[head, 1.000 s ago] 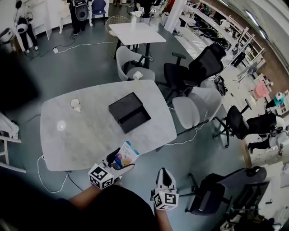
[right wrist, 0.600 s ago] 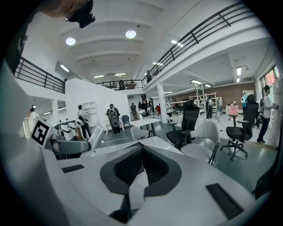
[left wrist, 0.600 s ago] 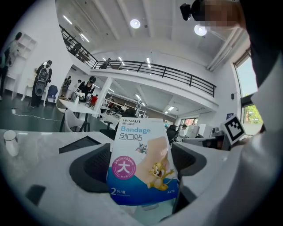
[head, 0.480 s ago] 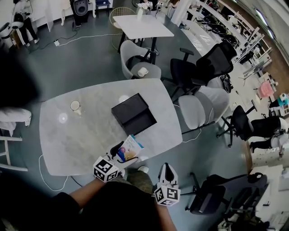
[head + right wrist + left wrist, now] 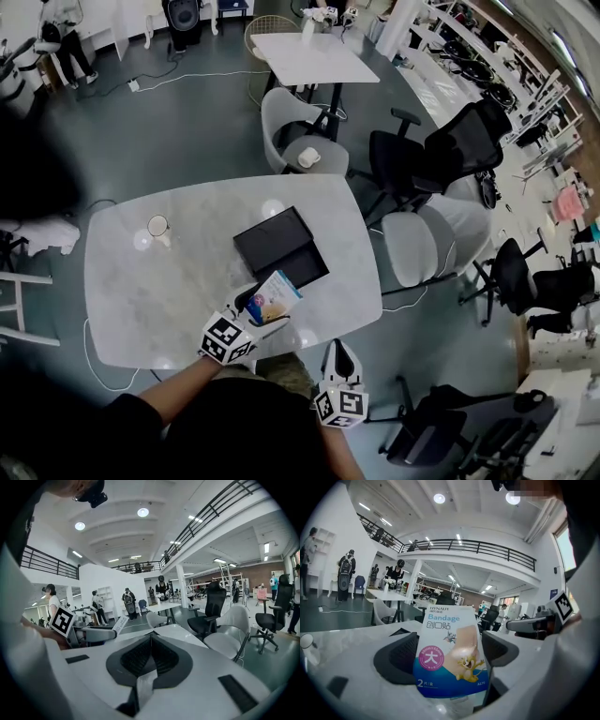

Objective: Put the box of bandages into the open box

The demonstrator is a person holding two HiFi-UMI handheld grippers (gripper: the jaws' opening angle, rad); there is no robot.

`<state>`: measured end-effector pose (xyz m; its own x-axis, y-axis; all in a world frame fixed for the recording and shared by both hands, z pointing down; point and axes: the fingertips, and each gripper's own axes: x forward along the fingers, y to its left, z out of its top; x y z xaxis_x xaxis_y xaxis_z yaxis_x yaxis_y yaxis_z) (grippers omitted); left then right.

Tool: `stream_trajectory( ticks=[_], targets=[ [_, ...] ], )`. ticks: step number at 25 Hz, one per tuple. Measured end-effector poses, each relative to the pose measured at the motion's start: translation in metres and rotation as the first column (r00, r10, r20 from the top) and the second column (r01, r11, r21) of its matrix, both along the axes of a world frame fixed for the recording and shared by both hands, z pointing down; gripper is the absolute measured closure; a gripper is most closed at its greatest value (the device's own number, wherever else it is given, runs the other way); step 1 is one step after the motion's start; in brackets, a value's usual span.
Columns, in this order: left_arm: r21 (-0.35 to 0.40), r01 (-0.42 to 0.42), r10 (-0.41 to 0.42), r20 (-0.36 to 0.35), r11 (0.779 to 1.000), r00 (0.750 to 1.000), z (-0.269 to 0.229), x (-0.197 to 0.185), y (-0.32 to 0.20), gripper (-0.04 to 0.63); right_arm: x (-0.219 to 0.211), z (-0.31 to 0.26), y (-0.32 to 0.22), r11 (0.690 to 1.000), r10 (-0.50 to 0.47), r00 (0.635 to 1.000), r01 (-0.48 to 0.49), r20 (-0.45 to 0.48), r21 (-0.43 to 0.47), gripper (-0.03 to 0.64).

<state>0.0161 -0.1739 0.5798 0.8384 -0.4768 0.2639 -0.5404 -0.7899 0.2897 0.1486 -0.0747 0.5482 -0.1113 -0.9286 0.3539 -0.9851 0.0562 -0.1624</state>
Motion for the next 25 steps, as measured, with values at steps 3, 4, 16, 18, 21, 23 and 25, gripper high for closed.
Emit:
stream_trajectory(
  ticks=[3,4,16,18,21,23,25],
  targets=[
    [-0.015,0.016,-0.016,0.035,1.000,0.999,0.009,0.013,-0.027,0.147,0.016,0.006,-0.033,1.000,-0.027,1.000,0.027,0.009,-0.012,0.604],
    [-0.019,0.016,-0.015,0.051,1.000,0.999,0.012,0.019,-0.034,0.147,0.023,0.004,-0.045,0.999,-0.032,0.999,0.032,0.004,-0.005,0.604],
    [-0.131,0.011,0.028,0.290,0.991,0.957,0.106,0.075,-0.100,0.147,0.118,0.016,-0.135,0.999,-0.037,0.999,0.037,-0.016,-0.006,0.603],
    [-0.152,0.011,0.038,0.317,0.988,0.948,0.123,0.081,-0.107,0.147,0.131,0.027,-0.142,0.999,-0.032,0.999,0.031,-0.010,-0.032,0.604],
    [-0.160,-0.024,0.084,0.380,0.987,0.921,0.150,0.090,-0.114,0.147,0.144,0.044,-0.150,0.997,-0.041,0.999,0.040,-0.003,-0.069,0.603],
    [-0.167,-0.038,0.106,0.422,0.985,0.900,0.168,0.095,-0.122,0.147,0.148,0.052,-0.157,0.995,-0.054,0.999,0.054,0.004,-0.085,0.604],
    [-0.176,-0.050,0.128,0.462,0.983,0.878,0.184,0.101,-0.129,0.147,0.150,0.057,-0.165,0.993,-0.069,0.998,0.070,0.011,-0.096,0.604]
  ],
)
